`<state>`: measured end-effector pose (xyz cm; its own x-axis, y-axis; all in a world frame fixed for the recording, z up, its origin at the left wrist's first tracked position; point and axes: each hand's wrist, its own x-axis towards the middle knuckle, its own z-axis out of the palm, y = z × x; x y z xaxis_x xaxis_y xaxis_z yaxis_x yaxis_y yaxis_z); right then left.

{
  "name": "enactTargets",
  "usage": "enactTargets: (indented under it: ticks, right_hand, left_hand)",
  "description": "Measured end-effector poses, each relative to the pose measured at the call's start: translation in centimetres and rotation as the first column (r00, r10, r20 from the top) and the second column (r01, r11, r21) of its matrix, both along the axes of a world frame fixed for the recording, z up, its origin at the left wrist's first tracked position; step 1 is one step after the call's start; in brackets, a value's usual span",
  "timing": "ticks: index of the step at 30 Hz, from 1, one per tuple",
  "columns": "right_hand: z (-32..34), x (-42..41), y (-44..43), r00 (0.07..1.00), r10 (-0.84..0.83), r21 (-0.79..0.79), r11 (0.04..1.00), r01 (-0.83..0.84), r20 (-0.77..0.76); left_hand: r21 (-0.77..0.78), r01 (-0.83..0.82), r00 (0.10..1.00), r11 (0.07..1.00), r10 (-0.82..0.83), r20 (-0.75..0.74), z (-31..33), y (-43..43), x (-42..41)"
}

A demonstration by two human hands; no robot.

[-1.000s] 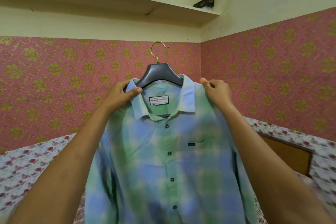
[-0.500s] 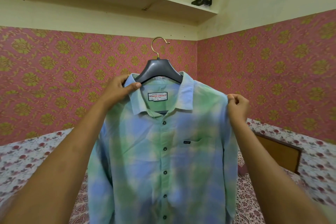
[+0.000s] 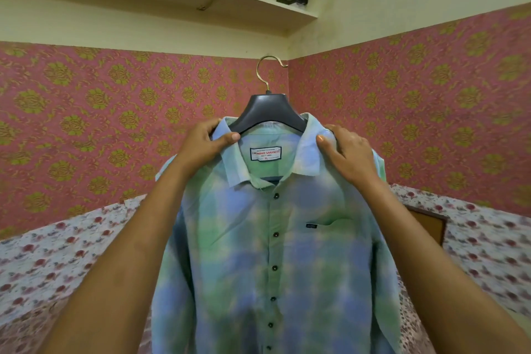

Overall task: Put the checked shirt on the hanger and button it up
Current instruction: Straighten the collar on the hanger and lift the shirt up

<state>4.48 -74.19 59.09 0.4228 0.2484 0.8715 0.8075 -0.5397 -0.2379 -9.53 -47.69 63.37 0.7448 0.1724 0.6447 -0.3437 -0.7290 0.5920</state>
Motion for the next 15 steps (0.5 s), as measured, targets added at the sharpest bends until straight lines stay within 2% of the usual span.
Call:
enactTargets:
  ticks: [8,15]
  right_hand:
    - [-1.8,0.9,-9.9,0.979,-0.203,0.001,0.979,0.203,-0.035]
    - [-2.5,1.5,-26.0,0.912,-0.407,-0.009,0.913,0.407,-0.054]
  left_hand:
    - [0.002,0.166,0.985,0.986,-0.166,-0.040,-1.8,-7.4,7.1]
    - [0.056,0.307,0.951,0.950,-0.304,-0.053,-2.2,-22.4,13.3]
